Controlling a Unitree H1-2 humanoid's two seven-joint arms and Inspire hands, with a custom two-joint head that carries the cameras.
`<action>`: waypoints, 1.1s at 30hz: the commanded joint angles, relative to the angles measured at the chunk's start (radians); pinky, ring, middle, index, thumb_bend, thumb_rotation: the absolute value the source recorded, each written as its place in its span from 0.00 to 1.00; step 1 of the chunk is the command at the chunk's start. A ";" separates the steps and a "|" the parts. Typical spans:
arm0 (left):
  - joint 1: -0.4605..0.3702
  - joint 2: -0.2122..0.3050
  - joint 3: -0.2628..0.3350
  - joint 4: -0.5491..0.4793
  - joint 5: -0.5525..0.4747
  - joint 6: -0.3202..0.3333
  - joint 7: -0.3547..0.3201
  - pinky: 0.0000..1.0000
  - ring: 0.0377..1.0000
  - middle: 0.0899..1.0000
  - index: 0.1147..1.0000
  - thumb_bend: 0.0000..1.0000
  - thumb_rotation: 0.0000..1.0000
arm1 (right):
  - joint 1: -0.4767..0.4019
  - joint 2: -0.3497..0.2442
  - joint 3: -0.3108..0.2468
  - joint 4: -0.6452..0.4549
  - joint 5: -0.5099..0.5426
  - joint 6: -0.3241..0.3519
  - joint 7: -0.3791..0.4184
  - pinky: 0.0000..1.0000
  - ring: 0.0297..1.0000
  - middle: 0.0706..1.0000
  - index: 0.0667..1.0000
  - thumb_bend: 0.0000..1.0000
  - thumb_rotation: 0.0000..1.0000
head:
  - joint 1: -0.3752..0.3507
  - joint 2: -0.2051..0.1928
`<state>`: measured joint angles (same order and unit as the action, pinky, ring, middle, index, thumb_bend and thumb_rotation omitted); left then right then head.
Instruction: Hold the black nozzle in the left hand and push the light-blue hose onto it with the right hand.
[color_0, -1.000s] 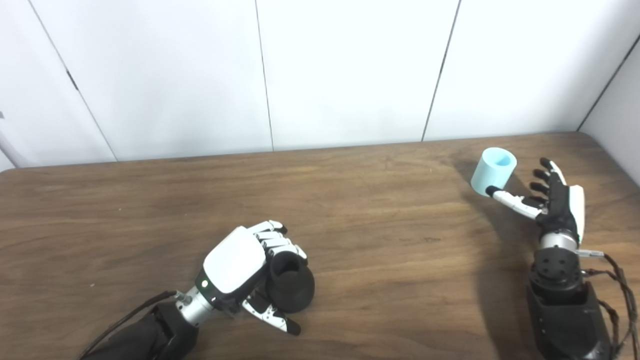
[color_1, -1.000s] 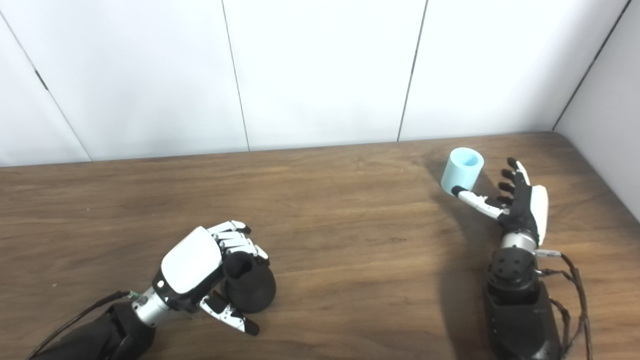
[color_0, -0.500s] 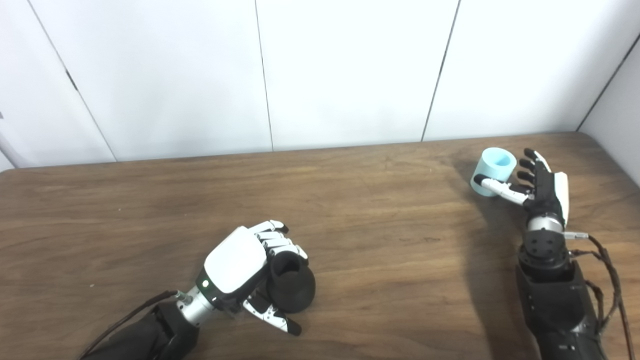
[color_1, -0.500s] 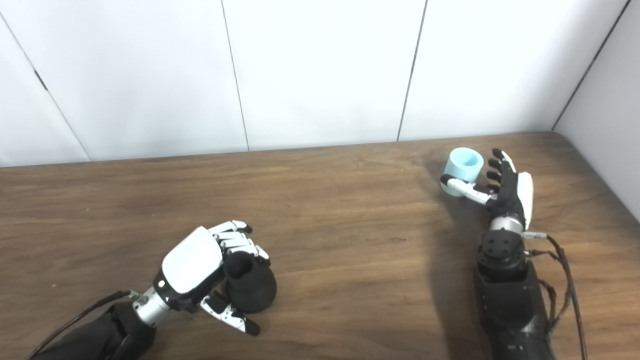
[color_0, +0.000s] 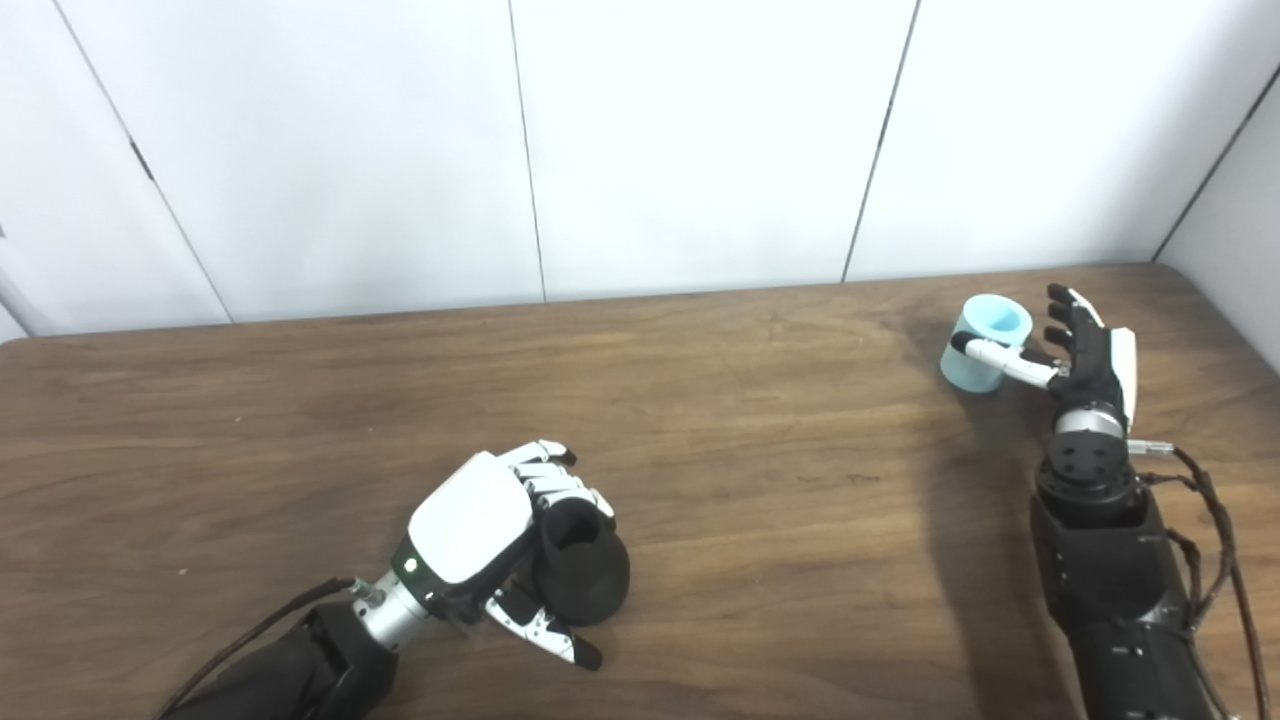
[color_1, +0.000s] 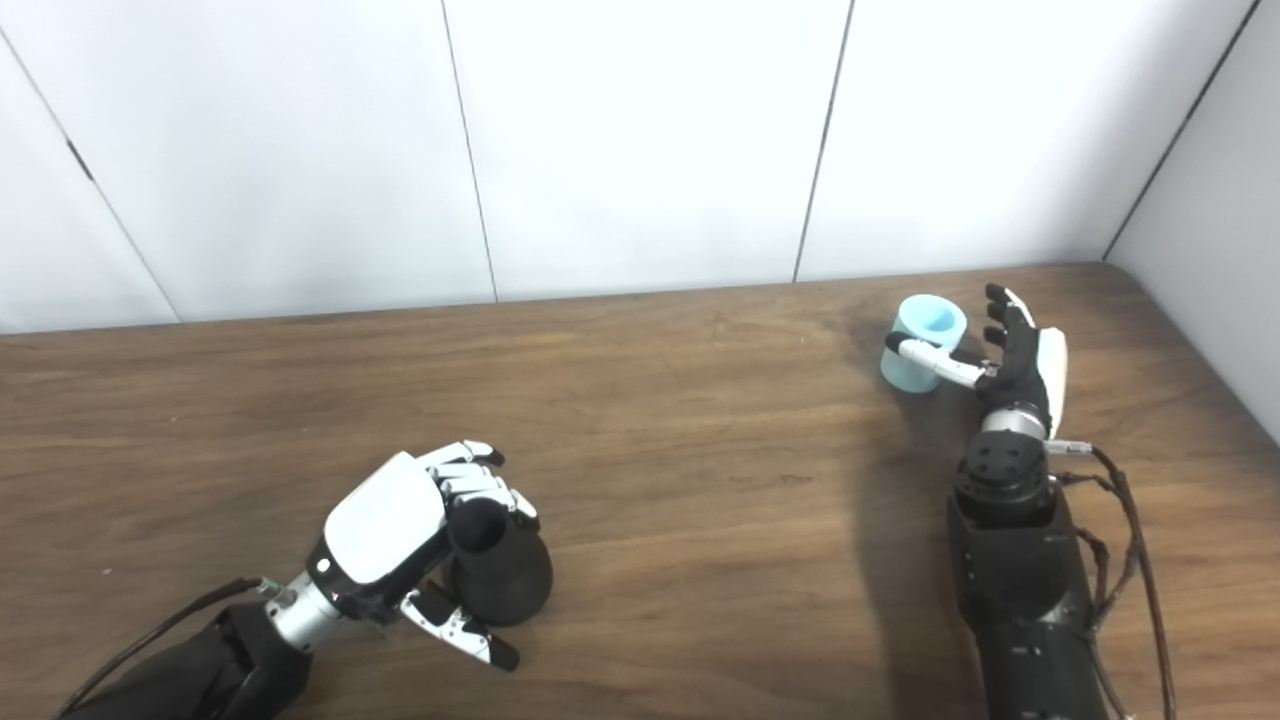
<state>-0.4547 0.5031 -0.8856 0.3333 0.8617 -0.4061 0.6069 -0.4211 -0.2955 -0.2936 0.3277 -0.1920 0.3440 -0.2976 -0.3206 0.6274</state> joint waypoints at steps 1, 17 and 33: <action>0.239 -0.123 -0.121 0.113 -0.065 -0.064 -0.004 0.73 0.46 0.42 0.41 0.50 0.00 | -0.081 -0.014 0.001 -0.008 0.028 -0.026 0.008 0.66 0.78 0.81 0.81 0.90 0.17 | -0.001 0.000; 0.239 -0.117 -0.123 0.108 -0.061 -0.064 0.005 0.72 0.46 0.41 0.42 0.50 0.00 | -0.008 -0.056 0.066 -0.072 0.092 -0.087 0.137 0.39 0.43 0.46 0.43 0.52 0.00 | -0.008 0.009; 0.239 -0.128 -0.115 0.114 -0.049 -0.063 -0.003 0.72 0.47 0.41 0.42 0.50 0.00 | 0.051 -0.049 0.108 -0.271 0.094 -0.008 0.213 0.37 0.43 0.47 0.43 0.52 0.00 | 0.004 0.010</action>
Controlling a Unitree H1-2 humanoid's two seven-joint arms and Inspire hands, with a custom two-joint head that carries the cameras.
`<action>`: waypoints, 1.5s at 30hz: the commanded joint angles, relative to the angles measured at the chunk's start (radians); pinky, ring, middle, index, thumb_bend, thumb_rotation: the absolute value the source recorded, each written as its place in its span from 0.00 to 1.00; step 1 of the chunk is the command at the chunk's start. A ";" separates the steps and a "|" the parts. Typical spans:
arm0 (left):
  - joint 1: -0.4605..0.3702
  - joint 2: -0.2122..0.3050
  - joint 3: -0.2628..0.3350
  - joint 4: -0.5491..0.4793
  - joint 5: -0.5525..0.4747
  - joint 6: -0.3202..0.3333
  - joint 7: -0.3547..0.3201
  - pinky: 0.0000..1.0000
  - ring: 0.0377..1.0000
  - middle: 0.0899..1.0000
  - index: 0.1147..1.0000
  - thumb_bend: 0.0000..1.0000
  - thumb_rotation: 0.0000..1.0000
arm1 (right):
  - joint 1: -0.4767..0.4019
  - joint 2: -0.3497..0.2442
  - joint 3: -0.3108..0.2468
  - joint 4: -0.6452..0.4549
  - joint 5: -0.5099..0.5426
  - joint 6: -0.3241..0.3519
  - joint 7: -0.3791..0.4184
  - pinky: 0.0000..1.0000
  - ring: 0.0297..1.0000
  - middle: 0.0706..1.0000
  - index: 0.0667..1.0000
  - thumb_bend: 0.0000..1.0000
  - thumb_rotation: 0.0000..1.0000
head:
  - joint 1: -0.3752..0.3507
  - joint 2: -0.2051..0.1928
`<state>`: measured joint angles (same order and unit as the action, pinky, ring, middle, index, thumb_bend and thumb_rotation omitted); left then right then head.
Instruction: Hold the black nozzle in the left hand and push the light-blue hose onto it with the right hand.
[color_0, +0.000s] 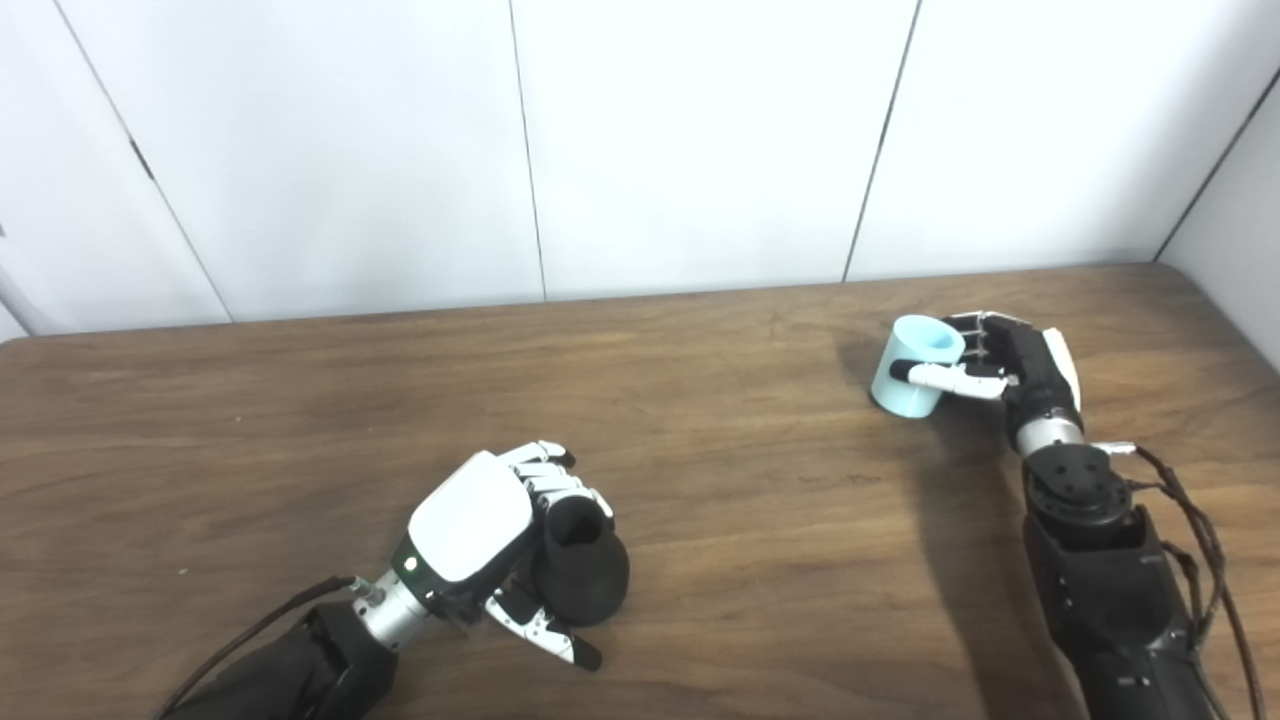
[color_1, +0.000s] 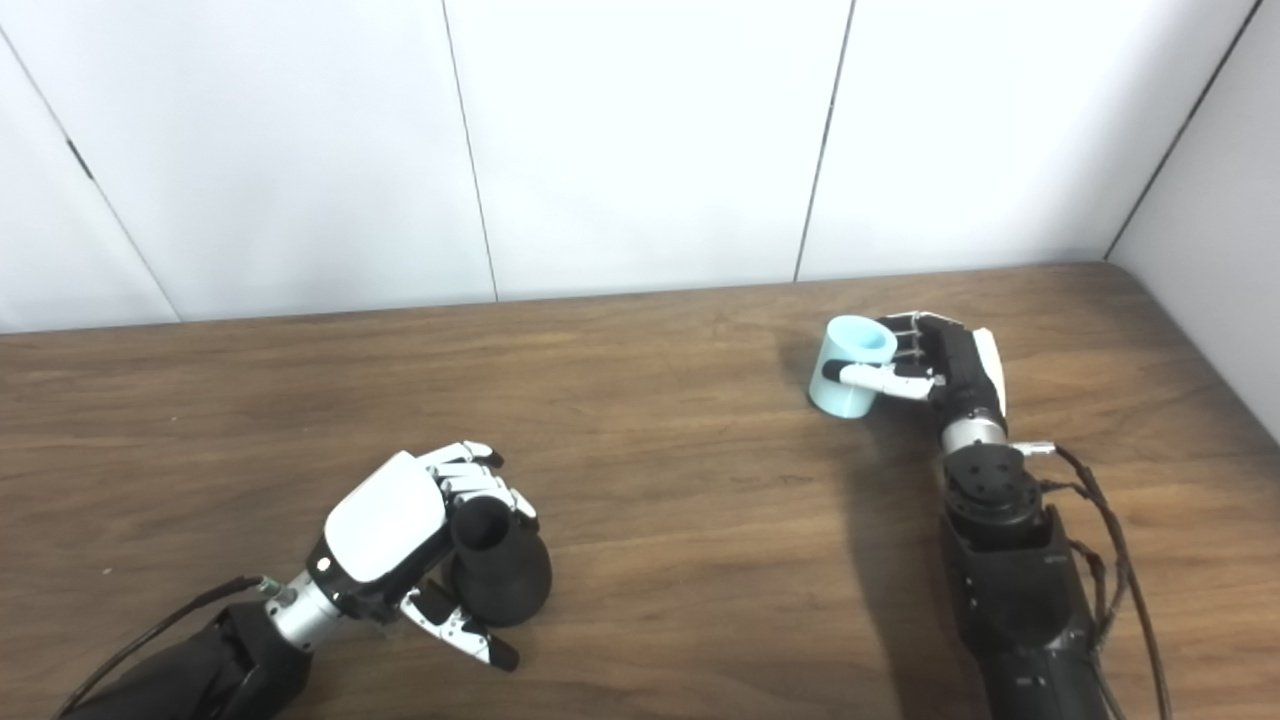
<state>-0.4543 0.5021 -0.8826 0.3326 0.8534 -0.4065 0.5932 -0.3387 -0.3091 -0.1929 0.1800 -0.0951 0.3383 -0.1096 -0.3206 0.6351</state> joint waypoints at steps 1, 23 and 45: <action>0.239 -0.129 -0.117 0.115 -0.040 -0.063 0.012 0.72 0.47 0.41 0.42 0.50 0.00 | -0.027 -0.037 0.012 -0.146 -0.006 0.005 0.031 0.37 0.43 0.47 0.43 0.52 0.00 | 0.004 0.002; 0.281 -0.217 -0.009 0.164 -0.082 -0.063 -0.072 0.73 0.40 0.44 0.46 0.50 0.00 | -0.036 0.008 0.111 -0.677 -0.003 0.129 0.177 0.31 0.39 0.42 0.48 0.52 0.00 | 0.126 0.010; 0.292 -0.268 0.033 0.206 -0.086 -0.063 -0.113 0.73 0.43 0.43 0.43 0.50 0.00 | 0.016 0.132 0.156 -0.729 0.049 -0.047 0.189 0.34 0.40 0.43 0.48 0.52 0.00 | 0.171 -0.004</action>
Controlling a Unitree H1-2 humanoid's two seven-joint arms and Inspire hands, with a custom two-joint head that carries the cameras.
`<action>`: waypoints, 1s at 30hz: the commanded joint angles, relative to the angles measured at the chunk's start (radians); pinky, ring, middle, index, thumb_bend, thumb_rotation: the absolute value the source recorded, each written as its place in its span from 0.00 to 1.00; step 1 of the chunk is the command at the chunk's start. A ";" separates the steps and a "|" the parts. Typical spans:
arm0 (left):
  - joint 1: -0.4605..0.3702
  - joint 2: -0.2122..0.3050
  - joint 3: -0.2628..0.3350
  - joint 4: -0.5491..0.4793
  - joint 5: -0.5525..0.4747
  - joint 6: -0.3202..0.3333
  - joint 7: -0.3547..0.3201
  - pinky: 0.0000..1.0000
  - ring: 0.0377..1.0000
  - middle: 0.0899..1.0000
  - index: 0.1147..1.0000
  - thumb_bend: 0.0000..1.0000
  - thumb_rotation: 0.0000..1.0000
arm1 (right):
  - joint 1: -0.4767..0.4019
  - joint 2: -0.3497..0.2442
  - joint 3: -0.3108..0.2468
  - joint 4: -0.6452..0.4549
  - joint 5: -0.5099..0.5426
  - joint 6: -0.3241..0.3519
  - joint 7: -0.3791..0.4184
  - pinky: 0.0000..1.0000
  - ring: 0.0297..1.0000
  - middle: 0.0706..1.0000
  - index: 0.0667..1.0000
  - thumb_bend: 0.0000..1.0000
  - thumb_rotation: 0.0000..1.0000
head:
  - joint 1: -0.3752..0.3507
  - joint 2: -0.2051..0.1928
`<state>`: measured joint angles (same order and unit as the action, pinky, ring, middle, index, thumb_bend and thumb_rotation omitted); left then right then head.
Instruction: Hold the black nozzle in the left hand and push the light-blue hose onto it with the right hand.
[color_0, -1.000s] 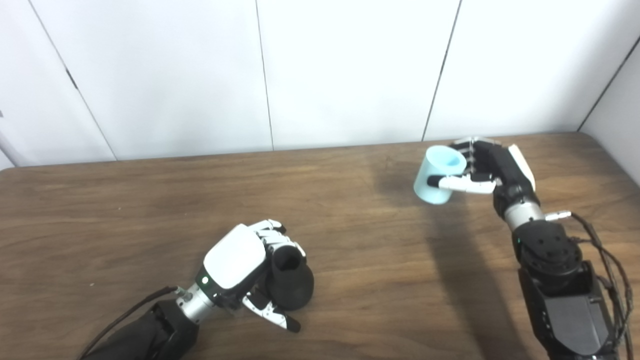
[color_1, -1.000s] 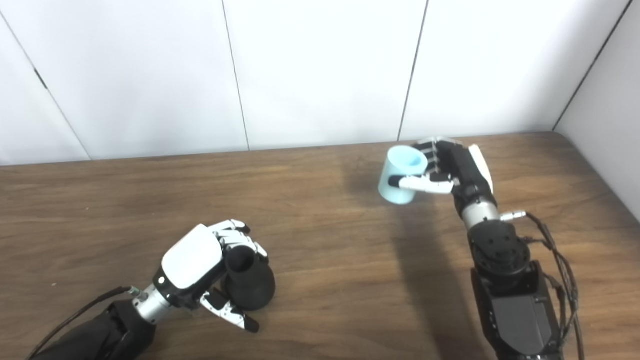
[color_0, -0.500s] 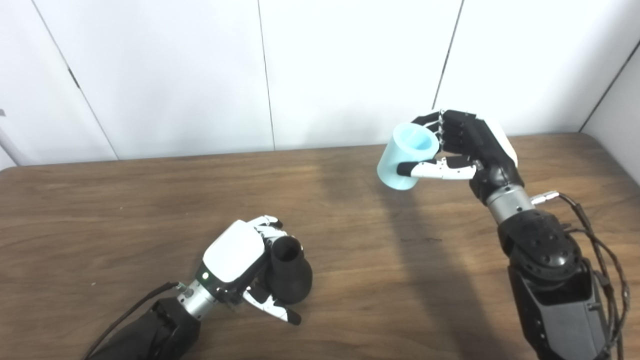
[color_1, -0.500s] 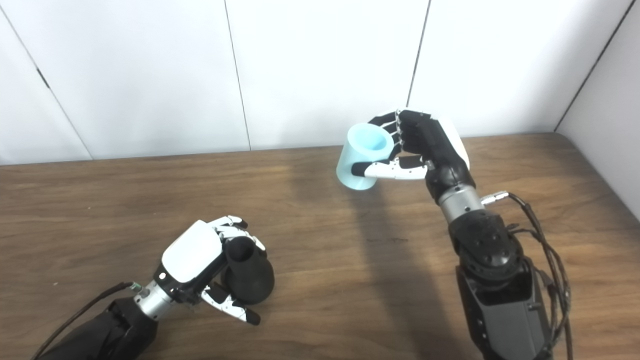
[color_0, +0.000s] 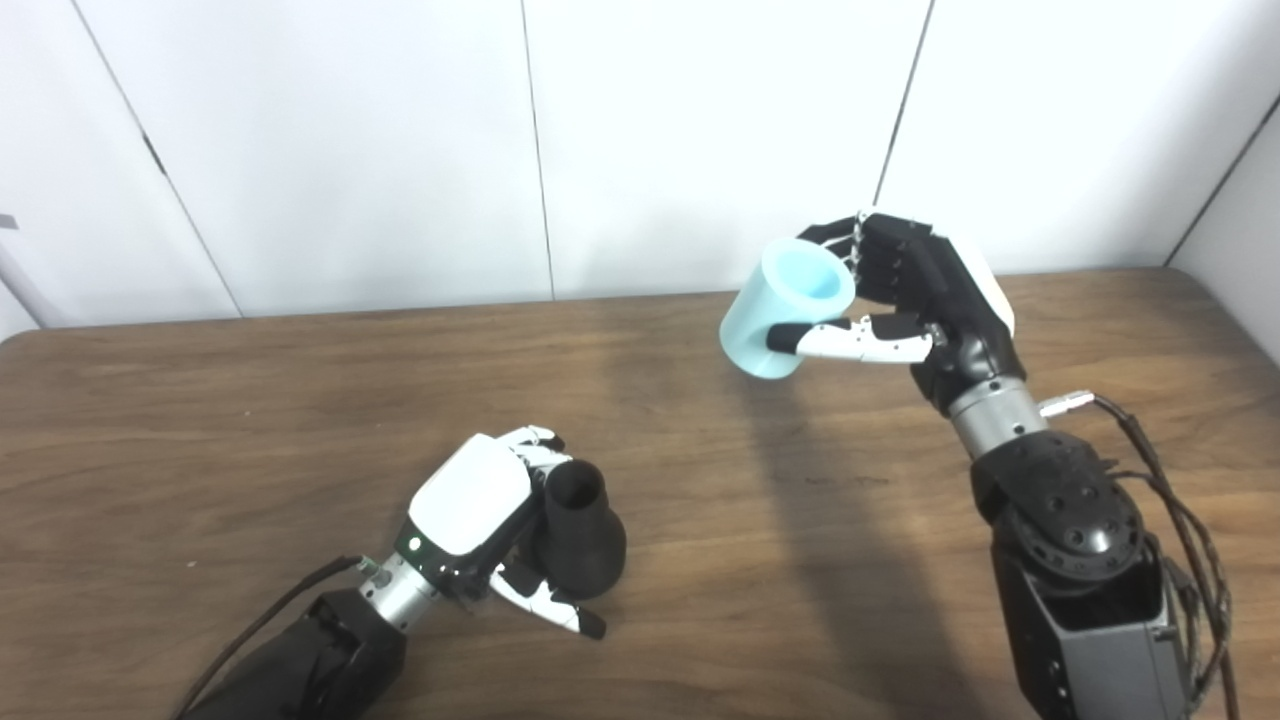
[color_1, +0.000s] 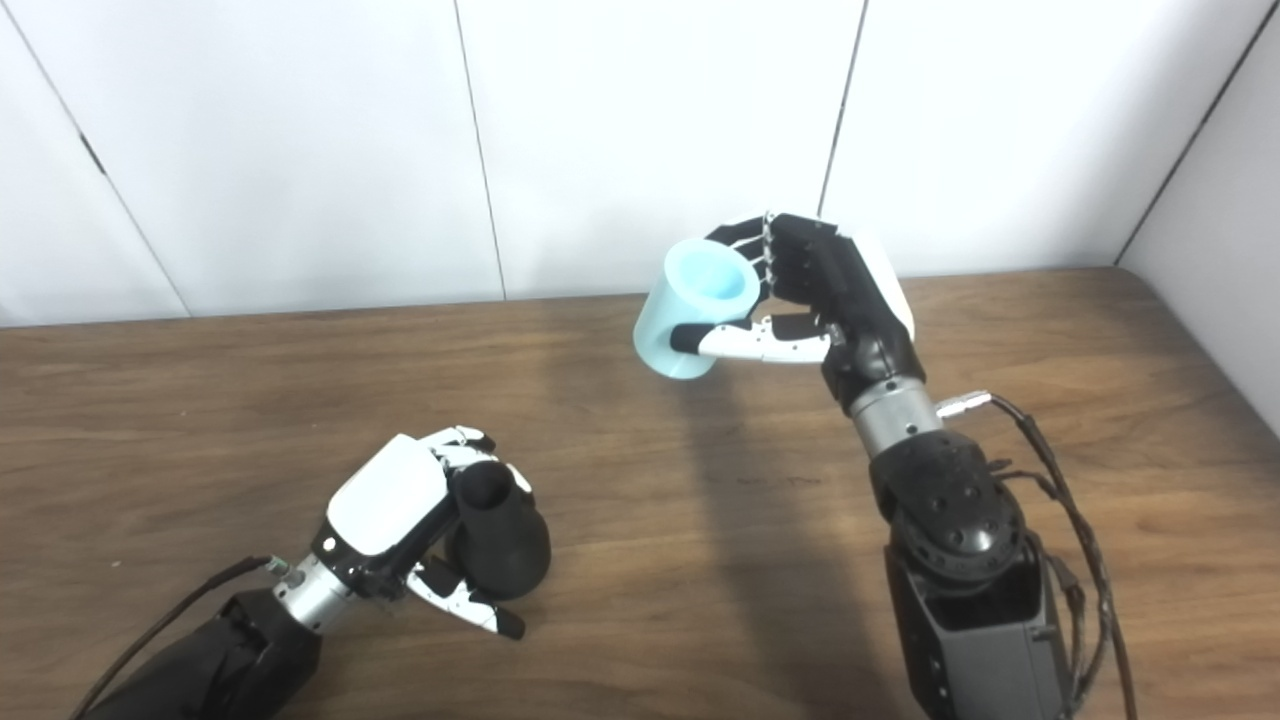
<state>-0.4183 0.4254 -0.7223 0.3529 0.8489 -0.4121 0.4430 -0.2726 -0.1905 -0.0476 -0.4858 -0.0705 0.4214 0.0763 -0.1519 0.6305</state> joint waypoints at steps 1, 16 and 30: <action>0.256 -0.193 -0.127 0.187 -0.082 -0.058 0.037 0.72 0.43 0.43 0.43 0.50 0.00 | -0.048 0.019 0.017 -0.066 0.025 -0.133 0.004 0.34 0.40 0.43 0.48 0.52 0.00 | 0.003 -0.001; 0.250 -0.215 -0.123 0.211 -0.072 -0.057 0.036 0.73 0.42 0.44 0.43 0.50 0.00 | -0.038 0.102 0.165 -0.181 -0.020 -0.062 0.022 0.29 0.40 0.42 0.48 0.52 0.00 | 0.026 -0.008; 0.257 -0.228 -0.117 0.199 -0.052 -0.058 0.033 0.72 0.42 0.43 0.43 0.50 0.00 | -0.028 0.121 0.226 -0.189 -0.033 -0.022 0.046 0.28 0.39 0.43 0.48 0.52 0.00 | 0.054 0.001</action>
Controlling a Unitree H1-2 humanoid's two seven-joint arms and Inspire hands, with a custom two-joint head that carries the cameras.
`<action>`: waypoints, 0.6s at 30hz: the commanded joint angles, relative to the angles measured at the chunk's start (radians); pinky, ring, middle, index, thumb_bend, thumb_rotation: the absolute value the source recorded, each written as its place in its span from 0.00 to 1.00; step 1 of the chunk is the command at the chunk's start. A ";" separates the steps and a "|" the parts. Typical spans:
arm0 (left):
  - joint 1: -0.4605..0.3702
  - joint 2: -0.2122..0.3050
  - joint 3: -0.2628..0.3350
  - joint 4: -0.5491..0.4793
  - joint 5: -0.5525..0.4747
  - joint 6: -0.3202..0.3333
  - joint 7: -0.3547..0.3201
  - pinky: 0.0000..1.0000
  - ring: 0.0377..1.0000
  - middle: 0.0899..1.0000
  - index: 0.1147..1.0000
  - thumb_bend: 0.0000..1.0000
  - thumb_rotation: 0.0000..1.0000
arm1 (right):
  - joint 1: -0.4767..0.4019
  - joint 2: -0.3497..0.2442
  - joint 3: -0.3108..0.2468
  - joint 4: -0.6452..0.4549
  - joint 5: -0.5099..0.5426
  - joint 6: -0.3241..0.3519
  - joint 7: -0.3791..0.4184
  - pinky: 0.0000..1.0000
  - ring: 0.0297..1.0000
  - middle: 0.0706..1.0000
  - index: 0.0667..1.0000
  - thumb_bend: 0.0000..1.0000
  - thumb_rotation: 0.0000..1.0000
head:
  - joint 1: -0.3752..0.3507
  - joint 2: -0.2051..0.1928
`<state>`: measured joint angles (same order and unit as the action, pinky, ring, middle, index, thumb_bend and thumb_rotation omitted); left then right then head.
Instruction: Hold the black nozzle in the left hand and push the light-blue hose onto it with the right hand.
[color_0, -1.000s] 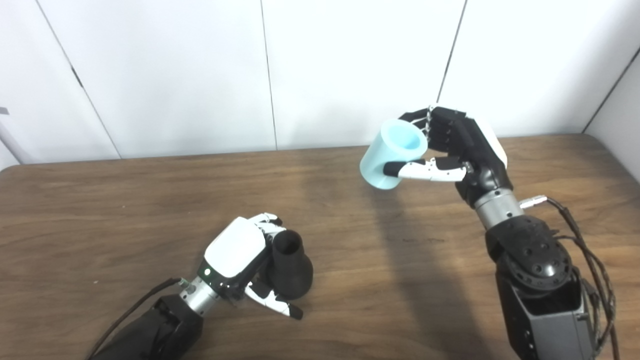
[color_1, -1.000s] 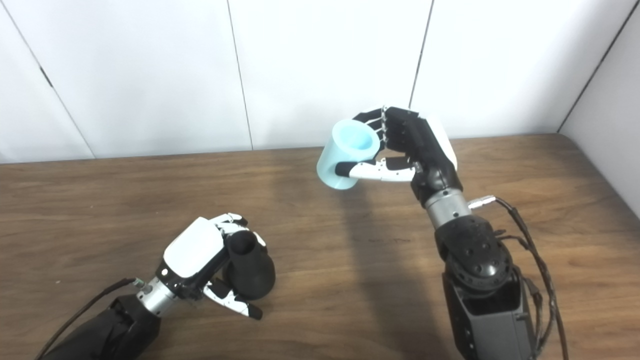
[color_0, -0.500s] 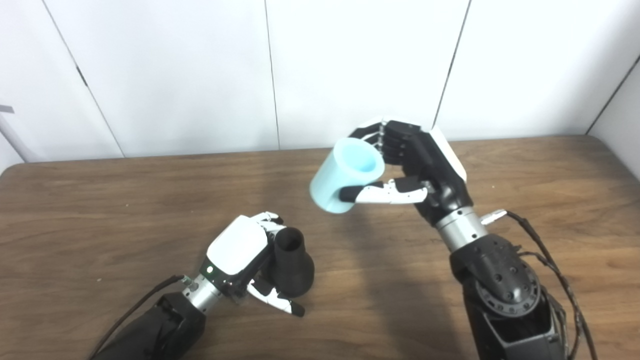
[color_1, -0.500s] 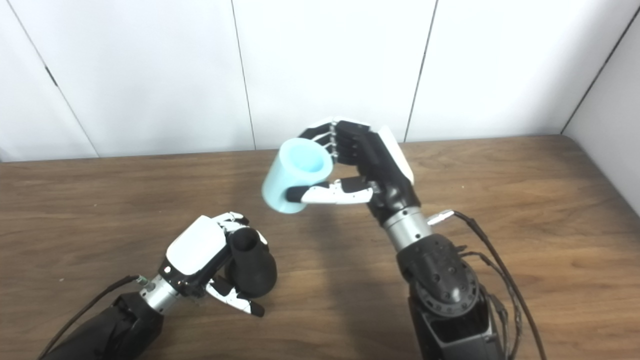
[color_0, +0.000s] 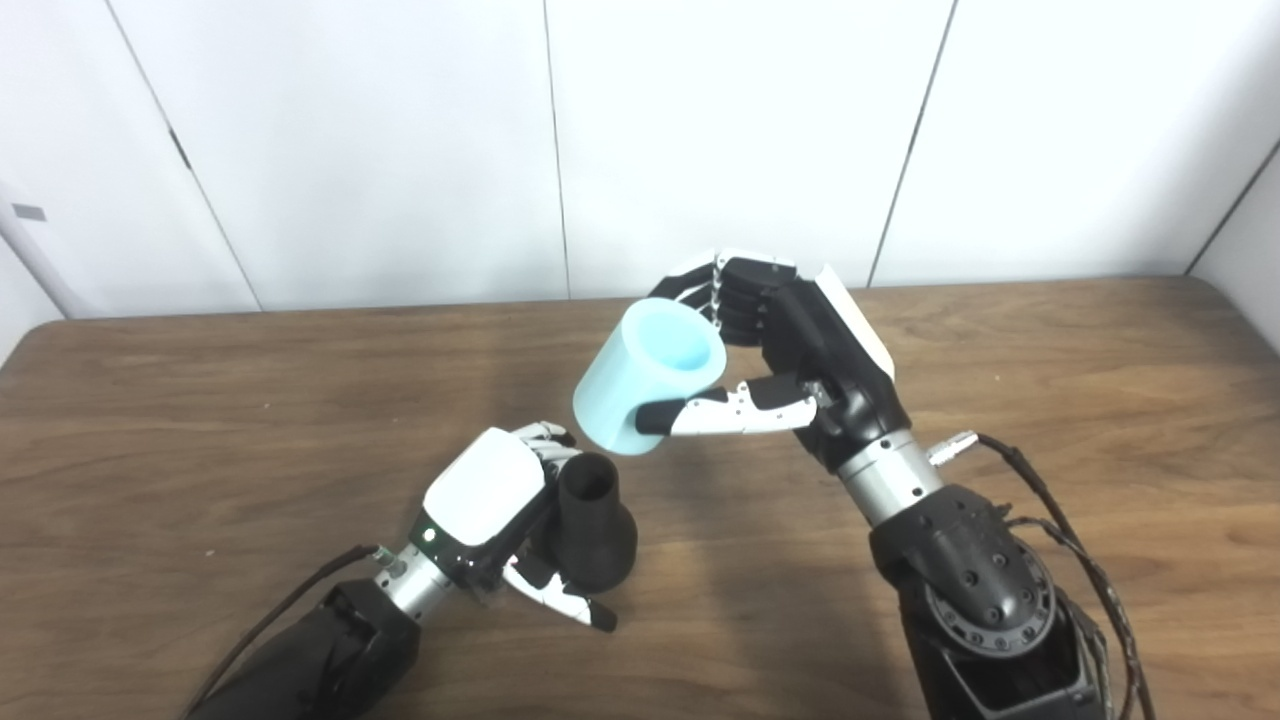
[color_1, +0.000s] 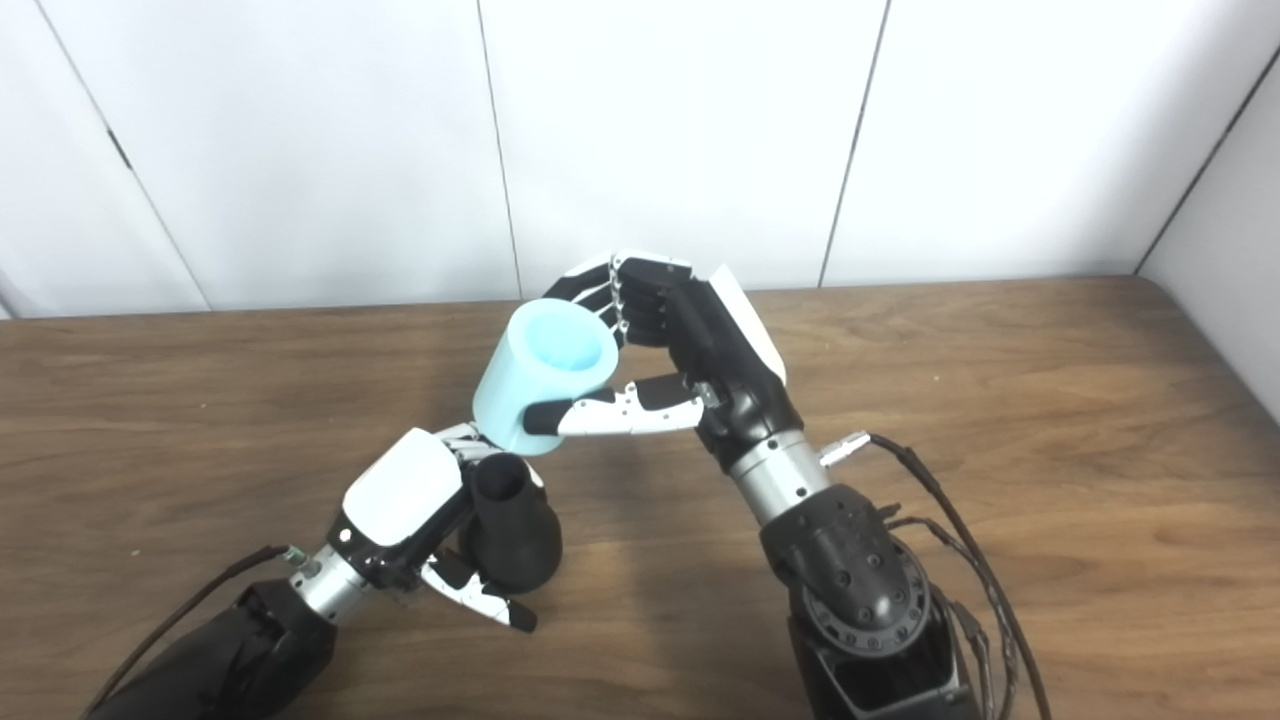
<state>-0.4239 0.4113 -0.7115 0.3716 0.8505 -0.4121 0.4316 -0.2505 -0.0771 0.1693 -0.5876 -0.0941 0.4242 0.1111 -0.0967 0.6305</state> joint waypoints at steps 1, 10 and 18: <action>0.262 -0.214 -0.129 0.179 -0.055 -0.057 0.047 0.72 0.42 0.44 0.43 0.50 0.00 | -0.049 0.005 0.012 -0.085 -0.017 -0.029 0.012 0.28 0.39 0.43 0.48 0.52 0.00 | 0.000 0.002; 0.272 -0.219 -0.112 0.164 -0.047 -0.057 0.024 0.73 0.42 0.43 0.44 0.50 0.00 | -0.032 -0.017 0.046 -0.054 -0.101 -0.066 0.018 0.29 0.40 0.44 0.47 0.52 0.00 | 0.005 0.008; 0.276 -0.220 -0.109 0.162 -0.044 -0.058 0.026 0.72 0.43 0.43 0.44 0.50 0.00 | -0.035 -0.050 0.080 -0.043 -0.158 -0.125 0.030 0.24 0.37 0.45 0.48 0.51 0.00 | 0.006 0.008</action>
<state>-0.4233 0.3857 -0.6923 0.3715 0.8594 -0.4121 0.4196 -0.2298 -0.1124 0.2388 -0.5873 -0.2207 0.4171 0.1319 -0.0905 0.6382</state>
